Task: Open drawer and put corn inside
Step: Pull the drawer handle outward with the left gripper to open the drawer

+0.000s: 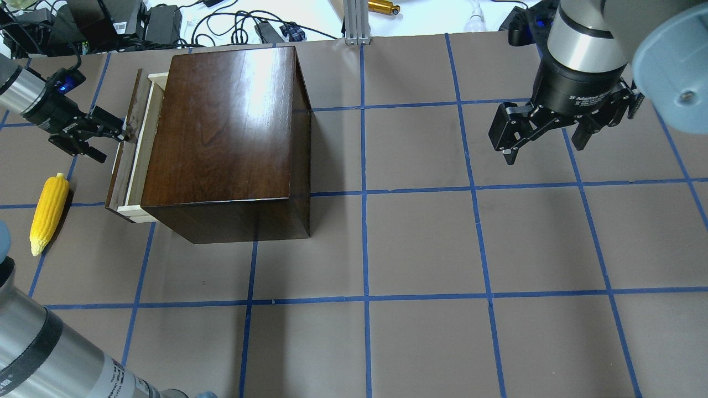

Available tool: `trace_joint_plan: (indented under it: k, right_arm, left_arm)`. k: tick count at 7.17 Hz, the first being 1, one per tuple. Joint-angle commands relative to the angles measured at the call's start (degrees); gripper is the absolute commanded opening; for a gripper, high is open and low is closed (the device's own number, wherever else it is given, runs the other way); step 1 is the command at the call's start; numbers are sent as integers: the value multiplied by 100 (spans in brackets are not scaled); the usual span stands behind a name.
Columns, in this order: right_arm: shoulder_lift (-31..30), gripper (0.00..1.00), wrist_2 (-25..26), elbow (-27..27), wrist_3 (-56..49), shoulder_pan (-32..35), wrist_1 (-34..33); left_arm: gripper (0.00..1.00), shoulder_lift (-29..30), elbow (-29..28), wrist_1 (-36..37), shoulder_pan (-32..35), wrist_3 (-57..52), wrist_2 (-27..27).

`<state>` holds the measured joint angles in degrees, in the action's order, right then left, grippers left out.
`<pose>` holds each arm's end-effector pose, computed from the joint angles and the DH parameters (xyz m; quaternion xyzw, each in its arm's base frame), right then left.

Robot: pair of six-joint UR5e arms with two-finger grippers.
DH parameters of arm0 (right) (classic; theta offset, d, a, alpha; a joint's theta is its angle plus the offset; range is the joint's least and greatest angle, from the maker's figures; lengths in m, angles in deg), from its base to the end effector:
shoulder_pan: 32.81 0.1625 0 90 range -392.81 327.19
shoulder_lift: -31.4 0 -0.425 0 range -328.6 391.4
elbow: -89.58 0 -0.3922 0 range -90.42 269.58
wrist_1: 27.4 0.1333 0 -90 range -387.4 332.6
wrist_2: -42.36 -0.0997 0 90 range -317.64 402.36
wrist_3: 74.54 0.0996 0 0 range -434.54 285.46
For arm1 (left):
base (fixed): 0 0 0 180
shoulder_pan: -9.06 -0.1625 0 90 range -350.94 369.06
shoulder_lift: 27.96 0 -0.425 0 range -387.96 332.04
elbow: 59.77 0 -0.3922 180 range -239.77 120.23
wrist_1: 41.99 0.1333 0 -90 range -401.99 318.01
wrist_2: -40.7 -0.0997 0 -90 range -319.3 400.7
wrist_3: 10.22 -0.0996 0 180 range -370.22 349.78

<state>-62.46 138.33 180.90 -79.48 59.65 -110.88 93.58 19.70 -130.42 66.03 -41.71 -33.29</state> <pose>0.1424 -0.4501 0.4982 0.0662 -0.9958 -0.0358 0.0513 0.2198 -0.6331 0.2606 0.0366 -0.9756 -0.0681 0.2053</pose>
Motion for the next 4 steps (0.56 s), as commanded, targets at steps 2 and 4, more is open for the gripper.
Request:
trace_joint_plan:
  k: [2,4]
  right_arm:
    - [0,100,0,0,-7,0,6]
    - [0,100,0,0,2,0,6]
  left_arm:
    - [100,-24,-2,9,-212,-41,-115]
    - [100,-24,-2,9,-274,-32,-143]
